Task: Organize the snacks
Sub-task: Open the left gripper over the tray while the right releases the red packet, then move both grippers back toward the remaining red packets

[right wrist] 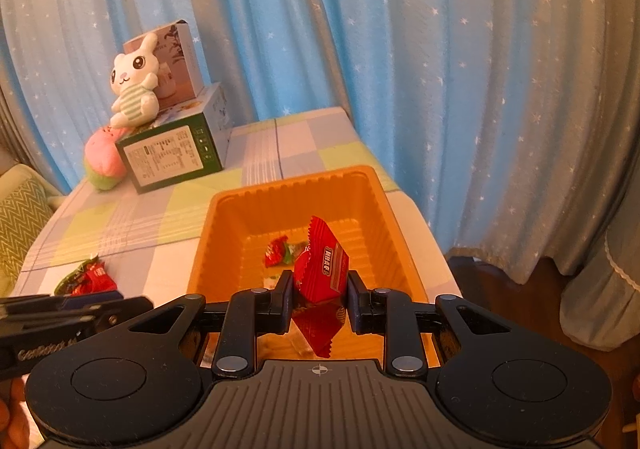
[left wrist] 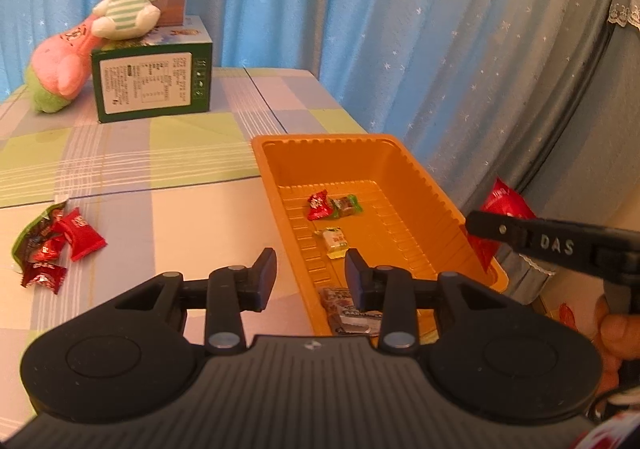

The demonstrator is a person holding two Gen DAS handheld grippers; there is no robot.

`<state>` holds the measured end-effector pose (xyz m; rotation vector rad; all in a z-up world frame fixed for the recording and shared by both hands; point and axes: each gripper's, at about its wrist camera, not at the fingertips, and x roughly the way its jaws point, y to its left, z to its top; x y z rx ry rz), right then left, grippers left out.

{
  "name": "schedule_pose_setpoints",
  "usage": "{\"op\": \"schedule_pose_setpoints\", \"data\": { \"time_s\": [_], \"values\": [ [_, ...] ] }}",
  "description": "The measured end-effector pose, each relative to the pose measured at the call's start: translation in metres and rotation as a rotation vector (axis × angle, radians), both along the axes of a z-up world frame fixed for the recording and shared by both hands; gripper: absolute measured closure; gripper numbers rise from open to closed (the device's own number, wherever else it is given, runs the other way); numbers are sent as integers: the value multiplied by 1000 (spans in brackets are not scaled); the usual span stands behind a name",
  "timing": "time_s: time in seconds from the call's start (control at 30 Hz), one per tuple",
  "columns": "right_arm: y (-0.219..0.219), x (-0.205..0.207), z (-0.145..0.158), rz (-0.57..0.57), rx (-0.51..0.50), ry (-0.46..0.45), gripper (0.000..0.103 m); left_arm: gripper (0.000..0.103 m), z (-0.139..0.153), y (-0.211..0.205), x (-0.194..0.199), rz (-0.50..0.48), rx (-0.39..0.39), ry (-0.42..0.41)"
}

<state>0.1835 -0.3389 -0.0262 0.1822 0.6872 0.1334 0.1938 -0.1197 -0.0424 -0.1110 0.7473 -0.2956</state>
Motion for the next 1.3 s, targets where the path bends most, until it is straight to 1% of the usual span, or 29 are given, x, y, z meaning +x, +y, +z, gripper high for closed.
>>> {"op": "schedule_pose_setpoints", "data": {
  "time_s": [0.07,0.1,0.13,0.17,0.23,0.27,0.33,0.43,0.67,0.8,1.03,1.3],
  "values": [
    [-1,7,1,18,39,-8,76,67,2,3,-2,8,-1,-6],
    [-2,12,1,30,60,0,76,64,4,6,-4,13,-1,-9],
    [-3,16,1,33,77,8,74,60,4,8,-6,19,-1,-11],
    [-4,17,2,24,85,9,70,58,5,10,-8,24,0,-12],
    [-7,17,6,0,96,-5,44,56,6,15,-12,34,1,-11],
    [-9,15,8,-10,105,-12,42,55,7,18,-14,40,2,-10],
    [-13,10,11,-24,117,-10,42,51,7,23,-19,52,7,-9],
    [-16,-2,15,-46,119,-3,42,49,9,31,-28,68,13,-10],
    [-11,-41,27,-65,127,3,42,46,16,47,-50,87,21,-18],
    [0,-62,35,-53,129,-2,42,41,22,57,-67,101,30,-27],
    [28,-90,45,-5,125,-8,42,39,36,81,-95,142,40,-49],
    [69,-104,44,77,111,5,42,37,42,119,-122,213,54,-55]
  ]
}}
